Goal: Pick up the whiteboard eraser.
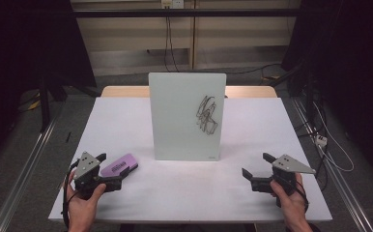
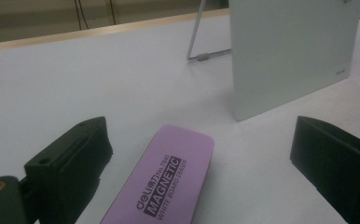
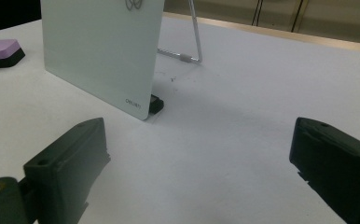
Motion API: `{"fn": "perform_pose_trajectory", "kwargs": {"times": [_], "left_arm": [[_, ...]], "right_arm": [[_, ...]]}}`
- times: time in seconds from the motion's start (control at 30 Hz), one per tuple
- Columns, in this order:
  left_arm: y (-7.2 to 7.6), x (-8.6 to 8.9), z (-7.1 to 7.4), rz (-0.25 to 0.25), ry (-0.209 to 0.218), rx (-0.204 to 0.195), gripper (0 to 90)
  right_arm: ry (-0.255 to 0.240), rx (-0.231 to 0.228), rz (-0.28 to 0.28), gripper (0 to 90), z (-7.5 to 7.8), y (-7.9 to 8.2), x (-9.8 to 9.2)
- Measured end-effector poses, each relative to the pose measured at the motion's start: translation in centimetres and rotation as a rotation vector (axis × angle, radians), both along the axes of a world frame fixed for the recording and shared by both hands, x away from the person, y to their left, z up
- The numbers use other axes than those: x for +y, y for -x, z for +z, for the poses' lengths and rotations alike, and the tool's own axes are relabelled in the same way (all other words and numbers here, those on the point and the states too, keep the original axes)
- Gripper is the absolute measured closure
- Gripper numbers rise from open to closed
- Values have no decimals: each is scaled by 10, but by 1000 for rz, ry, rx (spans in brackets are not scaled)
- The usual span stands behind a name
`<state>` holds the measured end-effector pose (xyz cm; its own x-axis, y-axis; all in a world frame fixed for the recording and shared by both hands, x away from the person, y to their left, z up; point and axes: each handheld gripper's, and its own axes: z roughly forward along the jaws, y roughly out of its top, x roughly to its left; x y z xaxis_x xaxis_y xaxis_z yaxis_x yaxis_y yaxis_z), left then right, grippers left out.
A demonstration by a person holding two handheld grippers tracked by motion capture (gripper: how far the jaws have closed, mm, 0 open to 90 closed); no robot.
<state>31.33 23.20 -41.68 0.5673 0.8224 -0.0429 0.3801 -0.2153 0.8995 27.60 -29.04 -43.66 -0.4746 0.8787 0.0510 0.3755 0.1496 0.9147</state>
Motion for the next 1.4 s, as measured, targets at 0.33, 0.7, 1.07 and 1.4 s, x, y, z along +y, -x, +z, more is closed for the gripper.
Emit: {"fn": "perform_pose_trajectory", "kwargs": {"times": [0.33, 0.7, 1.07, 1.4], "left_arm": [[-1, 0, 0, 3, -6, 15, 47], [-9, 3, 2, -17, 19, 37, 77], [-17, 2, 6, -71, -6, 73, 71], [-22, -2, 14, -131, -48, 126, 74]], "right_arm": [[-11, 6, 6, 40, -1, -1, 0], [-6, 9, 30, 41, -1, -1, 1], [-5, 13, 28, 40, -2, -2, 1], [5, 16, 42, 40, -2, -5, 4]]}}
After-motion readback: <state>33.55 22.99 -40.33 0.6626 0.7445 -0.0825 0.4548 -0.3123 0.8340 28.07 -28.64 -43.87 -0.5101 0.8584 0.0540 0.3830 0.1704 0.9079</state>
